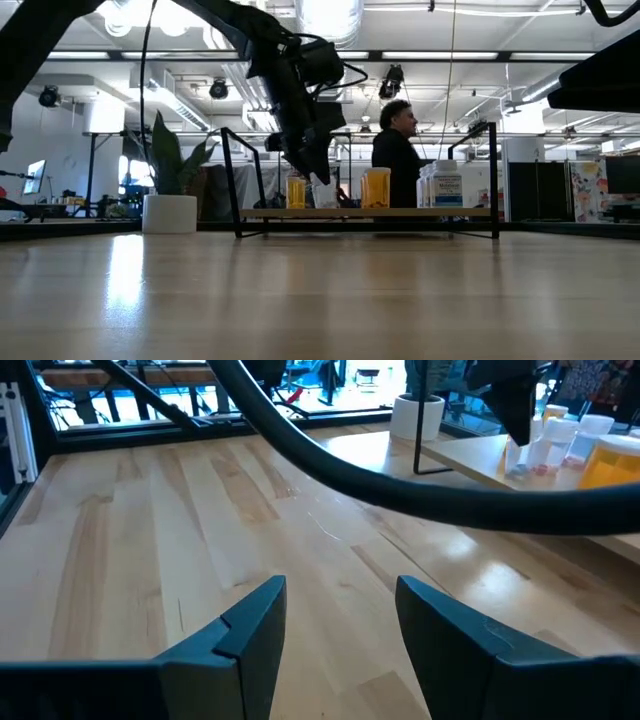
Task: Pick and place medicine bottles onto shelf by color
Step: Put the transparent medicine bottle on the shelf aligned with the other transparent medicine bottles, then return to Home Position
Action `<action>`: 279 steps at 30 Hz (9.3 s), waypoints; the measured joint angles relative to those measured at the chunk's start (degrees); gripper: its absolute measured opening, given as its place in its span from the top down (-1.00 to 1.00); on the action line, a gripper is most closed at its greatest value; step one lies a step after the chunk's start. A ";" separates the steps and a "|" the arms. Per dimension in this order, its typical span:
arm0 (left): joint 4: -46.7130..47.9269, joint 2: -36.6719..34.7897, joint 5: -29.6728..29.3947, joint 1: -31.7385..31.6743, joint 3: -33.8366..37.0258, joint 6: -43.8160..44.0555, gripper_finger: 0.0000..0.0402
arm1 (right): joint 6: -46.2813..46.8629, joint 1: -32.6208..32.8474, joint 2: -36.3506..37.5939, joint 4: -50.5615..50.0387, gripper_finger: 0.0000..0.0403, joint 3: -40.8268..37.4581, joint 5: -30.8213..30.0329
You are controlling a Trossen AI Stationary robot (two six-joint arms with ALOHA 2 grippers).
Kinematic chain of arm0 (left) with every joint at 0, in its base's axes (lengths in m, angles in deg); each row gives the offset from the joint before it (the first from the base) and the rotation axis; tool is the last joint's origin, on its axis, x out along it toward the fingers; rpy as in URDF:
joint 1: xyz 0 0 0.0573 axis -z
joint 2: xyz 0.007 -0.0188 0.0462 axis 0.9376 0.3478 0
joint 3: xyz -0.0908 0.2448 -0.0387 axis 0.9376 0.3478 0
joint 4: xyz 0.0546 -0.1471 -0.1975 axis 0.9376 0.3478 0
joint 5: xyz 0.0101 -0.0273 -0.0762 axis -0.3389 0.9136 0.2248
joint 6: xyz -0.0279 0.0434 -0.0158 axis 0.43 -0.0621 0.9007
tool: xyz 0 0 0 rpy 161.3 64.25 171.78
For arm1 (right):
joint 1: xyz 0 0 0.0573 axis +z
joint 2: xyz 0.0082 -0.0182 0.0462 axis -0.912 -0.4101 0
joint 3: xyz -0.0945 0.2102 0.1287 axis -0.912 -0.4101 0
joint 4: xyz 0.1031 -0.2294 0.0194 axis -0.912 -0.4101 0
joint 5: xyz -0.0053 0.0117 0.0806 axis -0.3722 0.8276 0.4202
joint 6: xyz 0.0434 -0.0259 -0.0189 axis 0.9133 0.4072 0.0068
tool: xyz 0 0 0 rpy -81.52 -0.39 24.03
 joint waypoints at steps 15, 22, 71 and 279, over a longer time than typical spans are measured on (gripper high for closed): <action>-3.99 -0.11 0.00 0.02 1.35 -0.12 0.16 | 0.04 0.00 0.00 -0.02 0.10 0.00 0.00; -3.95 -0.11 0.15 0.02 1.35 -0.12 -0.02 | 0.04 0.00 0.00 -0.01 0.10 0.00 0.01; -72.68 -42.87 -7.61 43.54 60.63 8.62 -0.03 | -38.41 -18.61 10.40 10.51 0.39 -0.01 41.39; -43.73 -105.00 -1.09 20.85 88.19 -7.45 1.00 | -47.98 -58.21 88.02 2.58 0.96 -39.87 76.41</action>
